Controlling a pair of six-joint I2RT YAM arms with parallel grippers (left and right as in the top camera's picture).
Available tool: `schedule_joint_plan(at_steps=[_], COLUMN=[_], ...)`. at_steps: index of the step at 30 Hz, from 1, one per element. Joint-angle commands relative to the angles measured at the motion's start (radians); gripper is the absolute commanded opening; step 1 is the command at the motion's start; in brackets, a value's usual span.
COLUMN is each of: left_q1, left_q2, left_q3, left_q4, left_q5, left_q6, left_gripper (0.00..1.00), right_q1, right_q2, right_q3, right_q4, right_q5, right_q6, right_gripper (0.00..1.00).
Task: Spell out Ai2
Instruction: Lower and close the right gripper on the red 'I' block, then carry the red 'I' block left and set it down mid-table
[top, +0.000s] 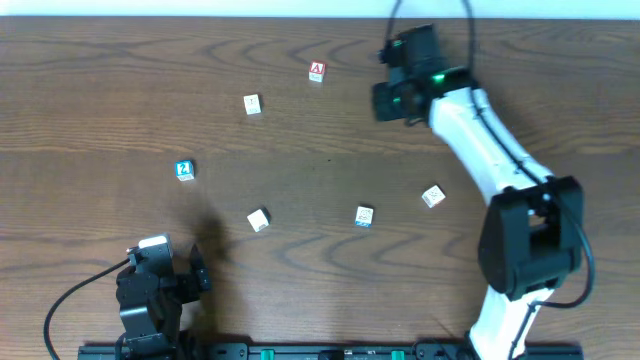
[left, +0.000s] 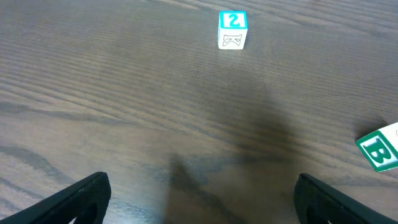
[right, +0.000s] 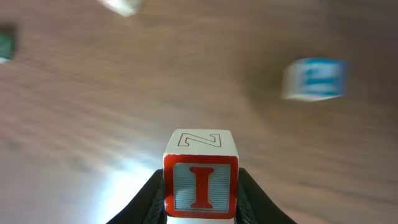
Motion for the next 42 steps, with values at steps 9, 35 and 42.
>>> schedule_joint_plan(at_steps=[9, 35, 42], left_q1=[0.003, 0.003, 0.003], left_q2=[-0.006, -0.006, -0.006], left_q3=[-0.013, -0.013, -0.013], left_q4=[-0.011, -0.011, -0.011], left_q5=[-0.008, -0.008, -0.008], left_q6=[0.014, 0.014, 0.014], left_gripper=[0.95, 0.95, 0.95], right_q1=[0.200, 0.322, 0.330], right_q2=[0.095, 0.135, 0.136], right_q3=[0.006, 0.006, 0.006], right_q4=[-0.002, -0.106, -0.104], right_q5=[0.072, 0.223, 0.265], right_q6=[0.328, 0.495, 0.517], right_gripper=[0.01, 0.01, 0.01])
